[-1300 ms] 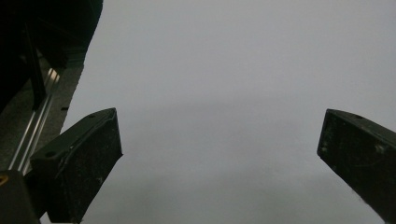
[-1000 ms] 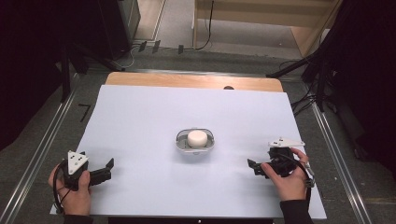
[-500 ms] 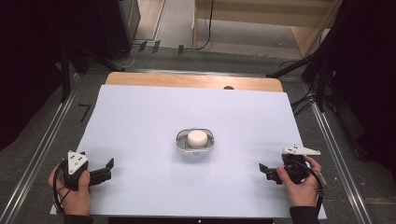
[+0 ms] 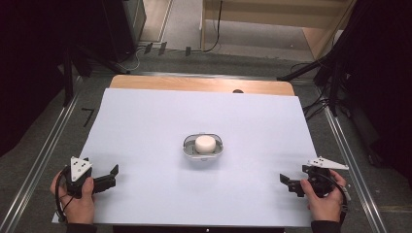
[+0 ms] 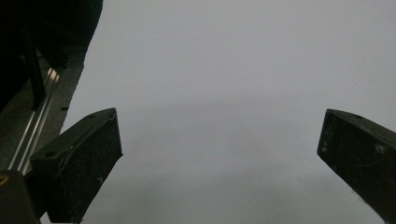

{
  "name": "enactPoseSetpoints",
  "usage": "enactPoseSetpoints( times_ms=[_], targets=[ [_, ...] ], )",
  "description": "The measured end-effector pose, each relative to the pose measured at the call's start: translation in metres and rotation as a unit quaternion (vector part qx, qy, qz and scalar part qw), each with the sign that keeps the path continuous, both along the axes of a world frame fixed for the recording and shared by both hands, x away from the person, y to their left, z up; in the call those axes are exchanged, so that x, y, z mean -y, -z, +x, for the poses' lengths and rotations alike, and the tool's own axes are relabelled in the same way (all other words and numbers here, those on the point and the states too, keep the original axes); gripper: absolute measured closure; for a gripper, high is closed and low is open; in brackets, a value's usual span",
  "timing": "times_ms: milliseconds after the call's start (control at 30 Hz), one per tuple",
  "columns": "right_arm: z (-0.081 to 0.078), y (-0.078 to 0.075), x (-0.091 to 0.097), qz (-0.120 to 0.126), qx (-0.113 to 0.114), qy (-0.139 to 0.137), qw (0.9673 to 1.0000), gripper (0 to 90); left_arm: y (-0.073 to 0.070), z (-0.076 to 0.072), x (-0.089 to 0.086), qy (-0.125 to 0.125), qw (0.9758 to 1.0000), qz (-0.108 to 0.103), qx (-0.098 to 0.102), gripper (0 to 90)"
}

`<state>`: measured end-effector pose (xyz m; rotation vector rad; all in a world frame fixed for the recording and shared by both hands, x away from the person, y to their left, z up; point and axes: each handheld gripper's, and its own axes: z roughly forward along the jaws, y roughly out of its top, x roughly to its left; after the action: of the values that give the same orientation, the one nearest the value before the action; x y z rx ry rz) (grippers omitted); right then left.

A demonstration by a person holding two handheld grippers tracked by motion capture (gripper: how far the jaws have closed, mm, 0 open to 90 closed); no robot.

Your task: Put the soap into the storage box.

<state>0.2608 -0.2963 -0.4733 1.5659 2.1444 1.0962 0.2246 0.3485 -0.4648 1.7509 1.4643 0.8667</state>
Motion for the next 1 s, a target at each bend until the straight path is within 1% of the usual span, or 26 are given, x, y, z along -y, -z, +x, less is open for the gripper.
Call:
enactPoseSetpoints(
  times_ms=[133,167,233,433,500,533,600,667,767,900,933,1000],
  targets=[
    [-0.002,0.003,0.008,0.007,0.002,0.002,1.0000,0.0,0.000,0.000,0.000,0.000,1.0000,0.000,0.000,0.2],
    [-0.004,0.004,0.011,0.017,0.004,0.000,0.9998,0.0,0.000,0.000,0.000,0.000,1.0000,0.000,0.000,0.2],
    [-0.006,0.005,0.016,0.022,0.012,0.003,0.9997,0.0,0.000,0.000,0.000,0.001,1.0000,0.000,0.001,0.2],
    [-0.012,0.009,0.033,0.024,0.016,0.022,0.9993,0.0,0.000,0.000,0.000,0.001,1.0000,0.001,0.001,0.2],
    [-0.013,0.011,0.037,0.016,0.015,0.027,0.9994,0.0,0.000,0.000,0.000,0.001,1.0000,0.000,0.001,0.2],
    [-0.014,0.012,0.040,0.014,0.019,0.029,0.9993,0.0,0.000,0.000,0.000,0.001,1.0000,0.001,0.001,0.2],
    [-0.017,0.011,0.044,0.024,0.028,0.034,0.9987,0.0,0.000,0.000,0.000,0.001,1.0000,0.000,0.001,0.2],
    [-0.019,0.011,0.047,0.018,0.037,0.039,0.9984,0.0,0.000,0.000,0.000,0.000,1.0000,0.000,-0.001,0.2],
    [-0.021,0.011,0.051,0.033,0.047,0.042,0.9975,0.0,0.000,0.000,0.000,0.000,1.0000,-0.001,-0.002,0.2],
    [-0.021,0.013,0.052,0.038,0.063,0.040,0.9965,0.0,0.000,0.000,0.000,0.002,1.0000,0.001,-0.003,0.2],
    [-0.020,0.014,0.052,0.039,0.064,0.042,0.9963,0.0,0.000,0.000,0.000,0.002,1.0000,0.001,-0.002,0.2],
    [-0.020,0.015,0.052,0.040,0.058,0.050,0.9963,0.0,0.000,0.000,0.000,0.001,1.0000,0.001,-0.001,0.2]
  ],
)
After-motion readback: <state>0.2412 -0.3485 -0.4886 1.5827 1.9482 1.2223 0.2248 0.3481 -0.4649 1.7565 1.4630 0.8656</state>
